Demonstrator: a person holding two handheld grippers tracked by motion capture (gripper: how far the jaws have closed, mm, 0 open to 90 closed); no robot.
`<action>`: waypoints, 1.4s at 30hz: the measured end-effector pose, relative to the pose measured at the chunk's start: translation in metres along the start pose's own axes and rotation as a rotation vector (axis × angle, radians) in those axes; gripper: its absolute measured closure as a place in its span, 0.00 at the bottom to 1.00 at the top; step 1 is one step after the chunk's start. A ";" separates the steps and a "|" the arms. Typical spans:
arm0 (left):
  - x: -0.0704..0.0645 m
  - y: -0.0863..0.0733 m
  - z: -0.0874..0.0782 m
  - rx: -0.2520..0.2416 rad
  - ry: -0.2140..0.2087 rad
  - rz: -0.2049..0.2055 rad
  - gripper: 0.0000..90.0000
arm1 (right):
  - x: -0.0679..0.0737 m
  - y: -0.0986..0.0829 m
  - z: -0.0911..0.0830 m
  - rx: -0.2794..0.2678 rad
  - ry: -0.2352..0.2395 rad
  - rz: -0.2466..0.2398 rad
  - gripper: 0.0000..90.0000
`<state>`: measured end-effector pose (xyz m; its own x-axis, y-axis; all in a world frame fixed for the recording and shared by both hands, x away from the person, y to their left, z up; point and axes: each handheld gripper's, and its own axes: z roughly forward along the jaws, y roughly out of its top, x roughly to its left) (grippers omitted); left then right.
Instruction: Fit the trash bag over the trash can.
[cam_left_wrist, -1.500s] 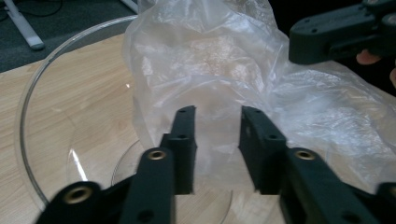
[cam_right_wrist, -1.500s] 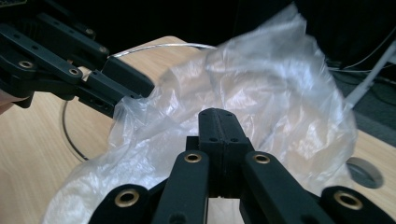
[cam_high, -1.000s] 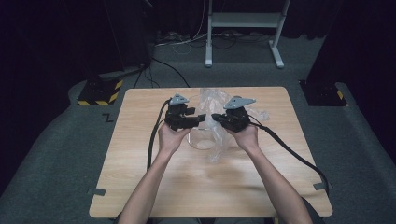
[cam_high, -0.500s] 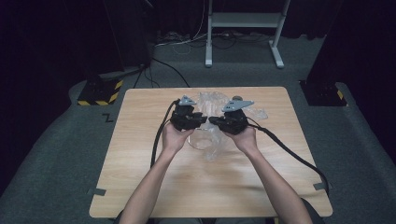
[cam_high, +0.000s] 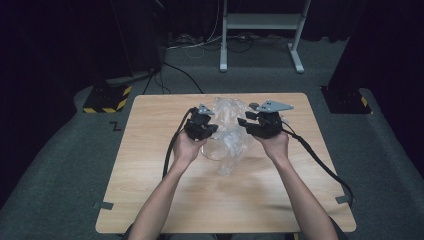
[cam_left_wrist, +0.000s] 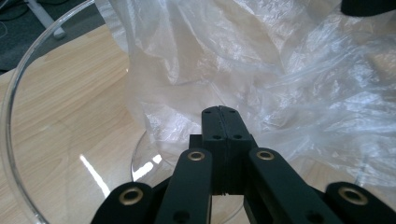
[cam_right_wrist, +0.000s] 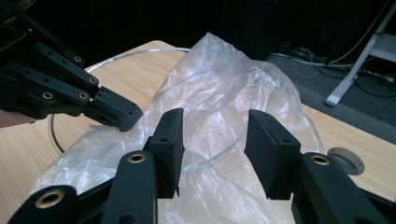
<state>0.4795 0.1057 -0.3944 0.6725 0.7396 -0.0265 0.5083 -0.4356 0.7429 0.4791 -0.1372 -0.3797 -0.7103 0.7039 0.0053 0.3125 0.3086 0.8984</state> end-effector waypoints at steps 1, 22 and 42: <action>0.000 0.000 0.000 -0.002 -0.003 -0.002 1.00 | 0.001 0.000 0.002 0.007 0.001 0.003 0.64; 0.007 -0.009 -0.022 -0.162 -0.072 -0.096 0.61 | 0.013 0.004 0.022 0.035 0.071 -0.070 1.00; -0.006 -0.002 -0.008 -0.062 -0.054 0.024 0.98 | 0.022 0.001 0.030 0.037 0.169 -0.060 0.83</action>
<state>0.4699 0.1062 -0.3907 0.7130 0.6999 -0.0425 0.4583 -0.4193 0.7837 0.4828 -0.1026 -0.3920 -0.8230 0.5673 0.0289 0.2876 0.3723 0.8824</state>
